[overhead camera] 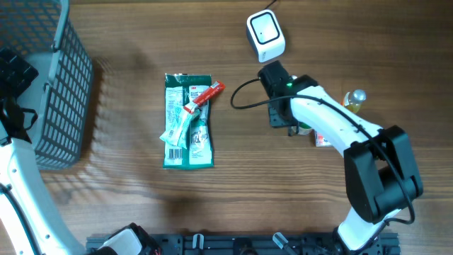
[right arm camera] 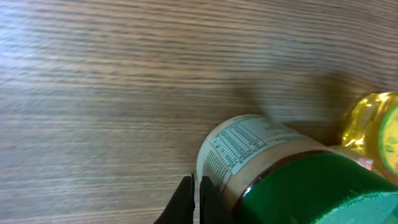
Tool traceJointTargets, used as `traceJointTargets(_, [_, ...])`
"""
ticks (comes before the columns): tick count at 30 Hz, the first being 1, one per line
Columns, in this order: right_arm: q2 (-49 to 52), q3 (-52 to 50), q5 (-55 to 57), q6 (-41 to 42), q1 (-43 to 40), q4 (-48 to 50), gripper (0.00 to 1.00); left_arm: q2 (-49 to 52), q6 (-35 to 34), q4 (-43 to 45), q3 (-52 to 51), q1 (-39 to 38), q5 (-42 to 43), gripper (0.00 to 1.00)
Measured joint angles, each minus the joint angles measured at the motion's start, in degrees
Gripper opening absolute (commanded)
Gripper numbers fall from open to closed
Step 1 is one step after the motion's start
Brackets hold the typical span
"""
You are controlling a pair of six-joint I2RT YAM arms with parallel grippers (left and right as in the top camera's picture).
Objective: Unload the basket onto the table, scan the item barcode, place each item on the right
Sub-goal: 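Move the right gripper to the red stick packet and grasp it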
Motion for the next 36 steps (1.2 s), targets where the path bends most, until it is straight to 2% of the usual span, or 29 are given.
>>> traceJointTargets(5, [0.0,0.02,-0.5,0.11,-0.7,-0.11,0.15,0.0,0.0,0.0,0.0,0.0,0.0,1.0])
traceJointTargets(8, [0.0,2.84,-9.46,0.72,-0.7,0.13,0.19,0.0,0.0,-0.02,0.0,0.0,0.0,1.0])
traceJointTargets(9, [0.0,4.48,-13.38,1.31,-0.63,1.92,0.34,0.0,0.0,-0.02,0.0,0.0,0.0,1.0])
traceJointTargets(10, [0.0,6.01,-16.9,1.95,-0.63,4.52,0.56,0.0,0.0,0.0,0.0,0.0,0.02,1.0])
traceJointTargets(11, [0.0,7.43,-20.83,2.91,-0.52,7.93,0.56,0.0,0.0,0.0,0.0,0.0,0.02,1.0])
traceJointTargets(12, [0.0,8.37,-24.46,4.07,-0.5,11.1,0.88,0.0,0.02,0.0,0.0,0.0,0.02,1.0])
traceJointTargets(13, [0.0,8.74,-28.17,5.9,-0.28,15.19,1.0,0.0,0.02,0.0,0.0,0.0,0.0,1.0])
traceJointTargets(17, [0.0,8.66,-33.42,17.33,0.57,22.45,0.98,0.0,0.02,0.0,0.0,0.0,0.0,1.0])
traceJointTargets(23, [0.57,8.37,-34.62,34.45,6.8,30.71,0.72,0.0,0.0,0.0,0.0,0.0,0.0,1.0])
traceJointTargets(27, [4.02,8.37,-30.71,44.68,11.37,31.32,0.67,0.0,0.02,0.0,0.0,0.0,0.0,1.0])
traceJointTargets(30, [6.43,8.37,-29.18,50.27,12.37,33.57,0.64,0.0,0.0,0.0,0.0,0.0,0.0,1.0])
traceJointTargets(33, [8.35,8.37,-28.3,53.88,12.72,35.1,0.53,0.0,0.02,0.0,0.0,0.0,0.0,1.0])
traceJointTargets(36, [9.79,8.37,-27.8,56.13,12.72,36.83,0.49,0.0,0.0,0.0,0.0,0.0,0.02,1.0])
